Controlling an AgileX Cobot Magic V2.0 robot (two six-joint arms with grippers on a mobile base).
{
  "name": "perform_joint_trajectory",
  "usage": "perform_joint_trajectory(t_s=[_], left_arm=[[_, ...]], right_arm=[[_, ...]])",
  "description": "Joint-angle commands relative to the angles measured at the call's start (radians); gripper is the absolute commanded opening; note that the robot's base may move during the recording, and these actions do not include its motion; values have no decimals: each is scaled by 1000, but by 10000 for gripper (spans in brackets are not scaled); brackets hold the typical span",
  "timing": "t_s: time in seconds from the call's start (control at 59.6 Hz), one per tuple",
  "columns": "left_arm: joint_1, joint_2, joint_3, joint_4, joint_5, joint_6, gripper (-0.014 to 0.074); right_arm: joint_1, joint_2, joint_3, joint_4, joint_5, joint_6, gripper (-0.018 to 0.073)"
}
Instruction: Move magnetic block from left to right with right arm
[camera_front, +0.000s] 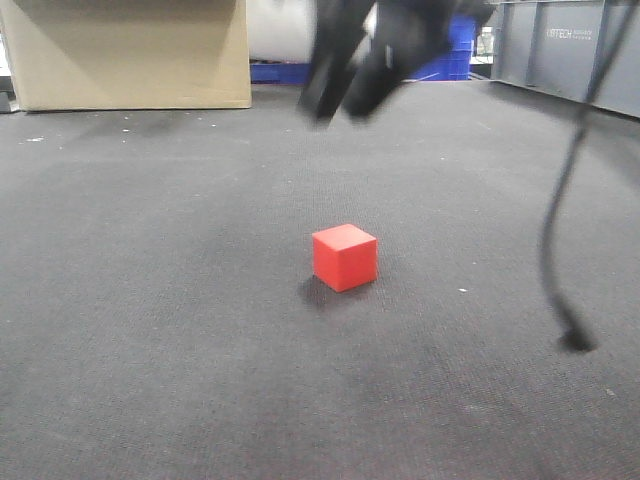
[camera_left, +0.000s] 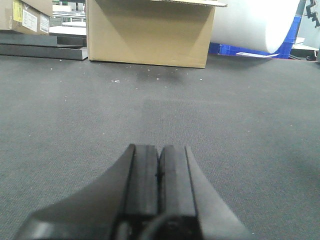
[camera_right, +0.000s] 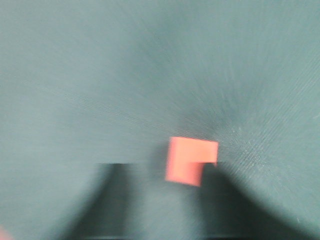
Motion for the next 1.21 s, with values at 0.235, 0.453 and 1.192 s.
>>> perform_joint_trajectory(t_s=[0.235, 0.453, 1.192], left_arm=[[1, -15, 10, 0, -90, -4, -116], [1, -15, 10, 0, -90, -4, -116], [1, -15, 10, 0, -90, -4, -116]], right_arm=[[2, -450, 341, 20, -196, 3, 57], [2, -692, 568, 20, -238, 3, 57], [2, -850, 655, 20, -205, 3, 57]])
